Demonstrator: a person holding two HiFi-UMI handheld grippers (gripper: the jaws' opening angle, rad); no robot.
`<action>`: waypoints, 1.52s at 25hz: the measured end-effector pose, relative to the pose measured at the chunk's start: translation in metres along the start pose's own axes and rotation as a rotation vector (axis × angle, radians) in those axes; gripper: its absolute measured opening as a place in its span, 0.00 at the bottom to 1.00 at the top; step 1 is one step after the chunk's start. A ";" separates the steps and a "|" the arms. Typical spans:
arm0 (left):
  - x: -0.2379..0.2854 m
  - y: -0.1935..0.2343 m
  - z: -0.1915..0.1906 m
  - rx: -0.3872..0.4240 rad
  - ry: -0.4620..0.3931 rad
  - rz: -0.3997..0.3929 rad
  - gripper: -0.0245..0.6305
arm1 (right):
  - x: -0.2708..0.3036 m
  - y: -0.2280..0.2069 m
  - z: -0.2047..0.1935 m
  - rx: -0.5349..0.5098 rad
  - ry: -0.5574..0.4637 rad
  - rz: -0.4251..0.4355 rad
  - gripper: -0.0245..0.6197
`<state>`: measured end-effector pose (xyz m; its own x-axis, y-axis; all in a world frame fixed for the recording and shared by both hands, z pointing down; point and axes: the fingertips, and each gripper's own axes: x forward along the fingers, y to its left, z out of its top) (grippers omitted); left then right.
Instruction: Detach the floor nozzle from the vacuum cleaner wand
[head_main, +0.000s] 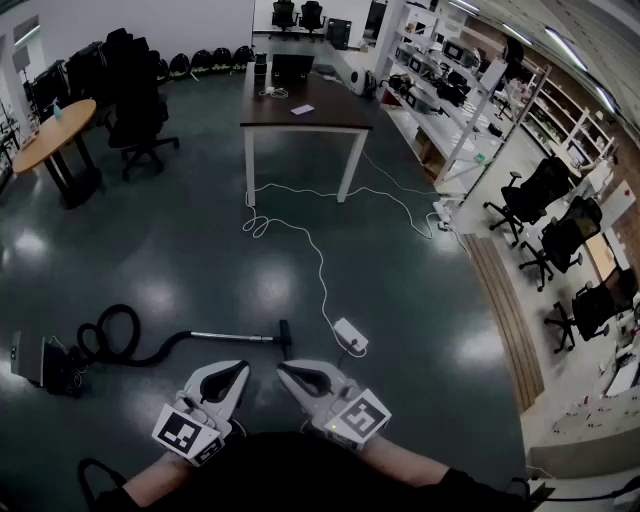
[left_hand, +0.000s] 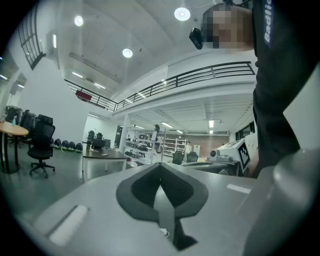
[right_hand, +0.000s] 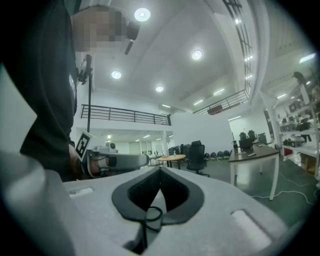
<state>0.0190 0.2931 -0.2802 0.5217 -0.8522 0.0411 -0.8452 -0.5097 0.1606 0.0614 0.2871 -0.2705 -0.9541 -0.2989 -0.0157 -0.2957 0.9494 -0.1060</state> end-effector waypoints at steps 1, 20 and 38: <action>0.001 -0.002 -0.001 0.000 0.001 0.002 0.04 | -0.003 -0.001 -0.002 -0.001 0.008 -0.001 0.04; 0.032 -0.009 -0.015 0.029 0.048 0.088 0.04 | -0.039 -0.044 -0.024 0.051 0.062 0.013 0.05; 0.039 0.208 -0.062 0.008 0.105 -0.033 0.04 | 0.129 -0.099 -0.072 0.136 0.206 -0.216 0.07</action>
<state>-0.1296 0.1610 -0.1842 0.5581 -0.8180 0.1392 -0.8281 -0.5385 0.1558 -0.0356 0.1620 -0.1906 -0.8635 -0.4530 0.2217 -0.4966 0.8405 -0.2166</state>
